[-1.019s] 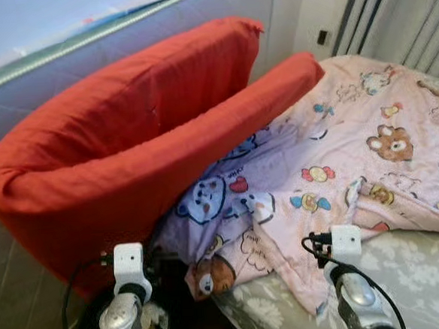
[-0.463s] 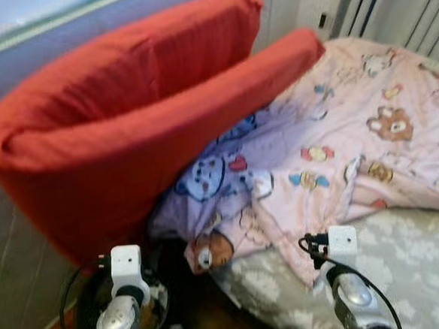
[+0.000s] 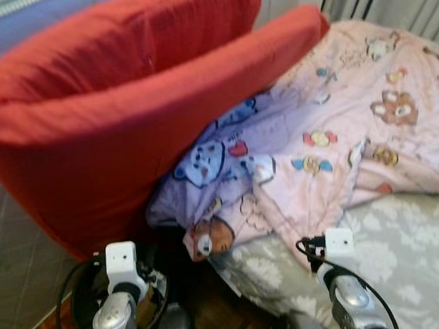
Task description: Clean up the room
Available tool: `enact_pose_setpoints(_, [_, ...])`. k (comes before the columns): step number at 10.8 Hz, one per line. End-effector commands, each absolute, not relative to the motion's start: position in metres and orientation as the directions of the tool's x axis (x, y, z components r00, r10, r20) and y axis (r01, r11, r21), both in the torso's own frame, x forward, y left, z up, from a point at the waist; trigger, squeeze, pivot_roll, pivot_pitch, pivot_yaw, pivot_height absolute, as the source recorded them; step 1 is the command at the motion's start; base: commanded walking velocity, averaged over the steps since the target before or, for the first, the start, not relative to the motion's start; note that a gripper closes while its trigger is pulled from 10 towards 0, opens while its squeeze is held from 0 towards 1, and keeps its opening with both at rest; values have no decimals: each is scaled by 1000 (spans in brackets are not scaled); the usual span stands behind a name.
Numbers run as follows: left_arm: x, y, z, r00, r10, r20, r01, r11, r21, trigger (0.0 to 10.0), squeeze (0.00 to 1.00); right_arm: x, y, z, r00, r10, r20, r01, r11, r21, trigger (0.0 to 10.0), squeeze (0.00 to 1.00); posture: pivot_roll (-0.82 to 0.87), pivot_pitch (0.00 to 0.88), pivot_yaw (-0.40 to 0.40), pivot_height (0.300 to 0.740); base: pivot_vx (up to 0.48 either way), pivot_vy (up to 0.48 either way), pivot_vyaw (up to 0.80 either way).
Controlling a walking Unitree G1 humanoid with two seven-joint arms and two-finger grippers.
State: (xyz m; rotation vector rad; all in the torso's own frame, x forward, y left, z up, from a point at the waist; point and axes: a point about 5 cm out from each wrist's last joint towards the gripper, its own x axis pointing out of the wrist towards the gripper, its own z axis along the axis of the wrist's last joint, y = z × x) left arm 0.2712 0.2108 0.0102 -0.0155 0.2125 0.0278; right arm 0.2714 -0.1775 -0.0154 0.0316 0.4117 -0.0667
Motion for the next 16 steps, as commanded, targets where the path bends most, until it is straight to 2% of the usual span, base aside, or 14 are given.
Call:
enact_pose_setpoints(1, [270,213,10,976,34,-214,-39,999,-21,10000,0,267,-178,-20,907,-59,-417,76,997,24,10000,0,159,201,-3,635,0,0,0])
enact_pose_setpoints(5, [267,213,8,974,29,-224,-34,999,-19,10000,0,264,-178,-22,899,-51,-435,68,997,25,10000,0,159,234,-5,635,0,0,0])
enact_pose_setpoints(11, [269,214,11,975,32,-219,-37,999,-19,10000,0,267,-174,-21,896,-49,-442,64,998,19,10000,0,166,248,2,635,269,0,0])
enact_pose_setpoints(16, [269,213,12,975,22,-219,-27,999,-20,10000,0,270,-179,-20,884,-95,-457,133,990,52,10000,0,175,263,0,635,0,0,0])
